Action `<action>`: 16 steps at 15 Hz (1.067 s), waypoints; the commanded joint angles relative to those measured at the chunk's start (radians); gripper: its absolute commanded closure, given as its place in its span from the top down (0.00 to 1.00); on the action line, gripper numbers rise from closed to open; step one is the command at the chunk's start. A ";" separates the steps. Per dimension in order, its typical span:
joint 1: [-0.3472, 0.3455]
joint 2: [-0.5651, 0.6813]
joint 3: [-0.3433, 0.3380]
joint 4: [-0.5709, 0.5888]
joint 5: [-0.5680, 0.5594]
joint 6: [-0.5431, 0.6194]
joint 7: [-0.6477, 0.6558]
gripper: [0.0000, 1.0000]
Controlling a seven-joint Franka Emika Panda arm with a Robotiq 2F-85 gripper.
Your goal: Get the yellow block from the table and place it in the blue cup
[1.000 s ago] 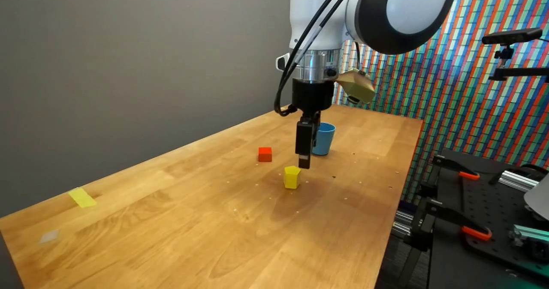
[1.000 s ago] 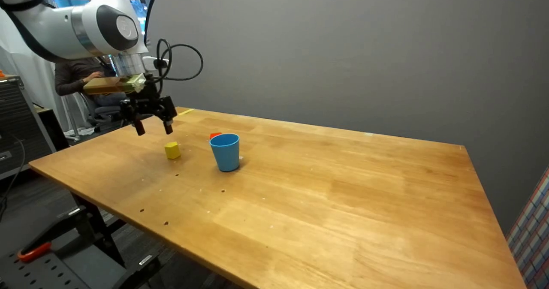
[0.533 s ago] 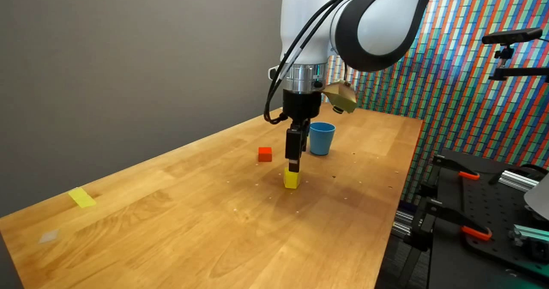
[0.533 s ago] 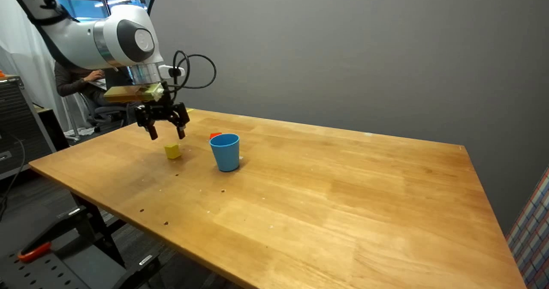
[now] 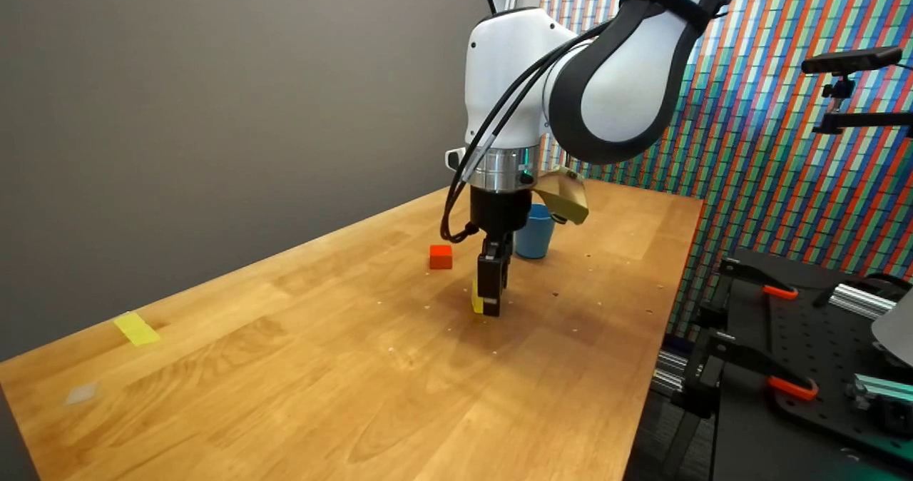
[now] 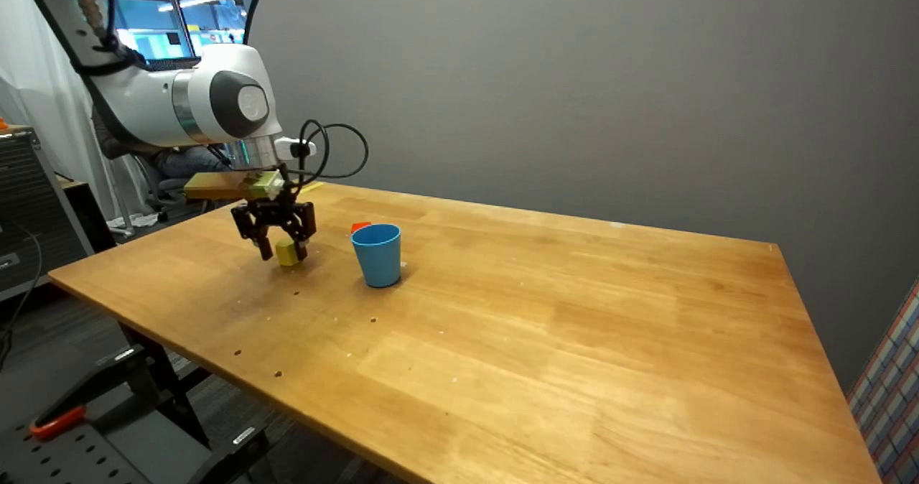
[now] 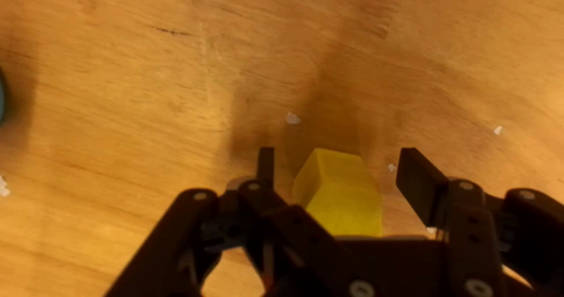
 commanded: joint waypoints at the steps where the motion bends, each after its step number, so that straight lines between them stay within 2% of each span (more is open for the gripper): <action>1: 0.005 0.011 0.005 0.001 0.032 0.073 -0.055 0.42; 4: 0.010 0.014 -0.001 0.005 0.026 0.100 -0.073 0.20; 8: 0.022 -0.051 -0.055 -0.024 0.006 0.085 -0.040 0.19; 10: 0.029 -0.138 -0.107 -0.068 -0.010 0.080 0.002 0.19; 12: 0.050 -0.207 -0.178 -0.096 -0.063 0.076 0.058 0.19; 16: 0.068 -0.337 -0.291 -0.149 -0.258 0.040 0.245 0.19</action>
